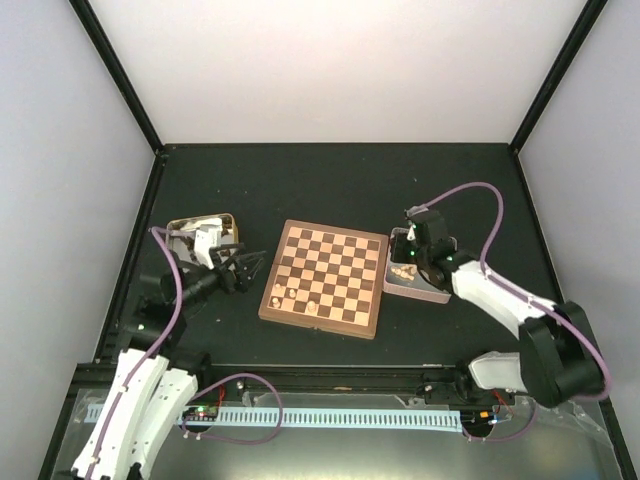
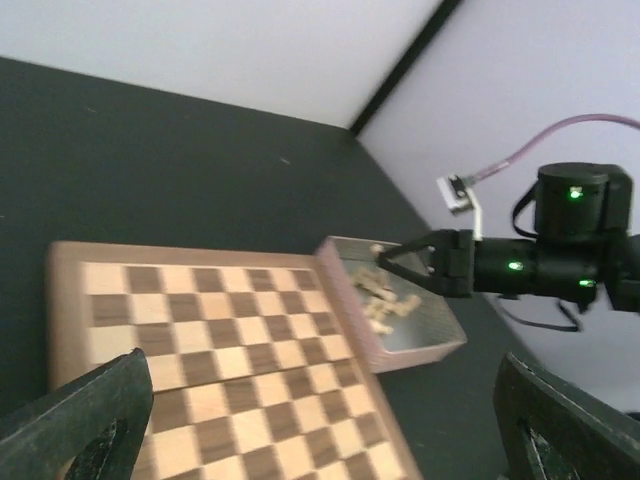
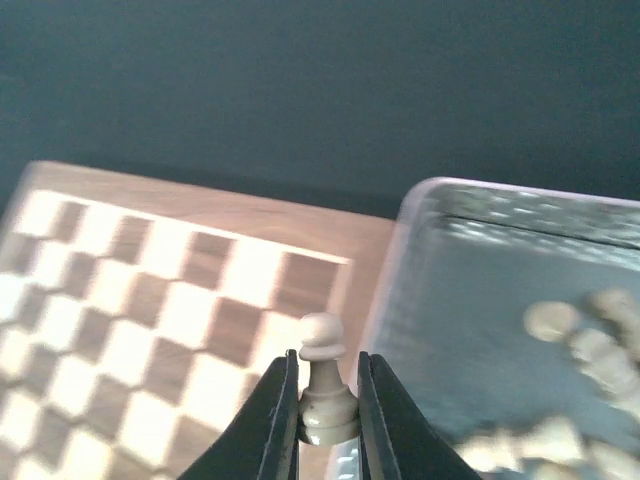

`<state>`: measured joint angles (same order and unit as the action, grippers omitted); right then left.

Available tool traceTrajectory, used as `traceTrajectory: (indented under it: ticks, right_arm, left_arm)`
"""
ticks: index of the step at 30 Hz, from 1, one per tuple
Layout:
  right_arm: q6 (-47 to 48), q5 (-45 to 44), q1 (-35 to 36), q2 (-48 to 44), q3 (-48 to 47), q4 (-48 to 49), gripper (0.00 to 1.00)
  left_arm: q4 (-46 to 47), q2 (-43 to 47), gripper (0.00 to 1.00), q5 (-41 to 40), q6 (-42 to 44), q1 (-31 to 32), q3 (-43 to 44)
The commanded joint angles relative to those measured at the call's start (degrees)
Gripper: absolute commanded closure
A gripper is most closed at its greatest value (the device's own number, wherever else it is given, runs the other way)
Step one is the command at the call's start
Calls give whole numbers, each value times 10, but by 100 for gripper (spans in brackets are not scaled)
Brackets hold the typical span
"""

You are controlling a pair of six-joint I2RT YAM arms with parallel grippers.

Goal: Set up the chess pieces on the board
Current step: Pick up the chess piece from the storage box, then place the chess piece on the chessboard.

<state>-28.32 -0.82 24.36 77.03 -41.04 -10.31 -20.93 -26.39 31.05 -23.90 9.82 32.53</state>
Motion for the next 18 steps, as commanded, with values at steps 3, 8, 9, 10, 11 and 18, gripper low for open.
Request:
traceTrajectory:
  ticks: [3, 8, 9, 10, 11, 18]
  right_arm:
    - [22, 241, 27, -79, 63, 183, 90]
    - [6, 404, 58, -108, 105, 338, 90]
    - [6, 424, 64, -110, 104, 349, 90]
    - [9, 443, 69, -110, 100, 355, 90]
    - [13, 458, 76, -111, 96, 358, 90]
    - [128, 477, 132, -101, 35, 246, 90]
  left_arm:
    - [166, -85, 7, 187, -147, 20, -2]
    - [180, -173, 10, 240, -218, 62, 19]
    - [187, -186, 10, 242, -230, 75, 20]
    - [200, -197, 11, 247, -243, 88, 21]
    - [213, -207, 12, 250, -254, 104, 23]
    - [218, -270, 22, 242, -276, 161, 63]
